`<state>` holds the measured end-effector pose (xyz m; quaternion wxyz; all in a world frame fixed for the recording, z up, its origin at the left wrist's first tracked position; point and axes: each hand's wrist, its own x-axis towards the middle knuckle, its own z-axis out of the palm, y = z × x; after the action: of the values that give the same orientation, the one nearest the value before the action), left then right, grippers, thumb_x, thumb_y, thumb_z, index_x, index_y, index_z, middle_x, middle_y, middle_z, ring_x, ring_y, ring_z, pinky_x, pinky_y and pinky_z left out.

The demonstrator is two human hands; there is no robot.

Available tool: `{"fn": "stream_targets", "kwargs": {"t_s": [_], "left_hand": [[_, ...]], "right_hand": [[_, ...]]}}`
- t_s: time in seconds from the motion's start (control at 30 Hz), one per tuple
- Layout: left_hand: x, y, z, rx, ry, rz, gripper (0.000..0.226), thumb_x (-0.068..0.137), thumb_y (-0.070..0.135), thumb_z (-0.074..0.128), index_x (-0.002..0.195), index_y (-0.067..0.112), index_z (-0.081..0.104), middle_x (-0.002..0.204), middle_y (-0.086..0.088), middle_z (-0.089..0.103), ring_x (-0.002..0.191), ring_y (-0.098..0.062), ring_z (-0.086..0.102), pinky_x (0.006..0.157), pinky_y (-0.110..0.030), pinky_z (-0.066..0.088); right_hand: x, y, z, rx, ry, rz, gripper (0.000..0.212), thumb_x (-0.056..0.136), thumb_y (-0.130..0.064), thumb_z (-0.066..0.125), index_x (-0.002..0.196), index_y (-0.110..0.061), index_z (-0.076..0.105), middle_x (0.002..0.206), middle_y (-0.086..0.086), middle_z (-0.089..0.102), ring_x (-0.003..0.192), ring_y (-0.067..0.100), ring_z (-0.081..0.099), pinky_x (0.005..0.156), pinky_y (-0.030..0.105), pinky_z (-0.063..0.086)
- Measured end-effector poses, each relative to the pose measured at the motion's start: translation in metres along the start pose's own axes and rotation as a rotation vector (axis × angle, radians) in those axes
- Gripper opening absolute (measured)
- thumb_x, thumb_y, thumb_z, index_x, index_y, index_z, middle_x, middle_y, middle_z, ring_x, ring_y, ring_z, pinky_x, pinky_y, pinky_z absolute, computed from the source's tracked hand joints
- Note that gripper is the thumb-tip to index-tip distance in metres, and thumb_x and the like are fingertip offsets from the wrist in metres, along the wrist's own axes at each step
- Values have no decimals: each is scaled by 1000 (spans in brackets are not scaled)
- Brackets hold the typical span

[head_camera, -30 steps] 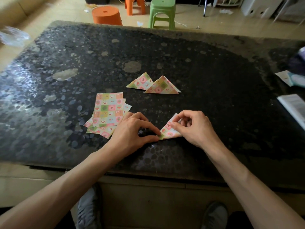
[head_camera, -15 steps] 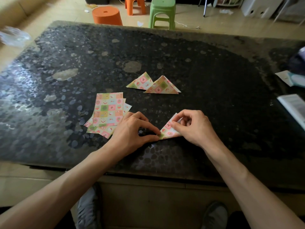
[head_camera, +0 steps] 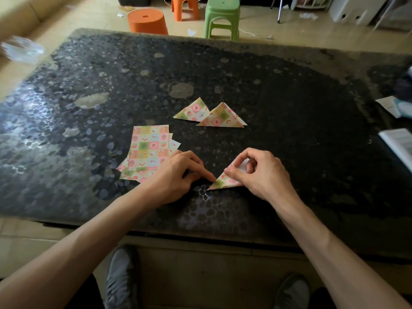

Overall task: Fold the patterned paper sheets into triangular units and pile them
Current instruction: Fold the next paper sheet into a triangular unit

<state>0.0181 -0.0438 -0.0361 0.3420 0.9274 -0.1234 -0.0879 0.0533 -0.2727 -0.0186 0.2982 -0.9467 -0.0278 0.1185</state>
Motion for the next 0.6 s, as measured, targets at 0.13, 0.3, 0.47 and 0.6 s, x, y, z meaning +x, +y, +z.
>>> {"fn": "stream_targets", "kwargs": {"t_s": [0.13,0.3,0.47,0.6], "left_hand": [[0,2,4,5,55,-2,26,96,27,69,105,50,75,104,22,56,107,-9,52,91,-32,45],[-7,14,16,33,176,-31,22,80,62,69,100,52,73,103,21,56,107,-8,47,90,-29,40],[-8,15,19,59,201,-30,19,78,63,70,96,55,73,102,21,54,105,-9,46,85,-26,36],[-7,14,19,87,190,-25,22,78,66,66,96,57,73,101,23,50,104,-8,44,81,-21,34]], "right_hand": [[0,0,0,-6,3,3,31,81,-58,80,94,-33,66,80,-7,60,74,9,58,61,28,39],[-1,-1,0,-13,9,1,30,82,-57,80,94,-33,66,80,-8,60,73,8,58,61,27,40],[0,0,2,-23,23,3,30,81,-57,80,93,-33,66,78,-9,58,73,7,56,60,27,38],[0,1,2,-15,24,-9,30,81,-57,80,93,-33,66,77,-9,59,72,8,57,61,28,40]]}}
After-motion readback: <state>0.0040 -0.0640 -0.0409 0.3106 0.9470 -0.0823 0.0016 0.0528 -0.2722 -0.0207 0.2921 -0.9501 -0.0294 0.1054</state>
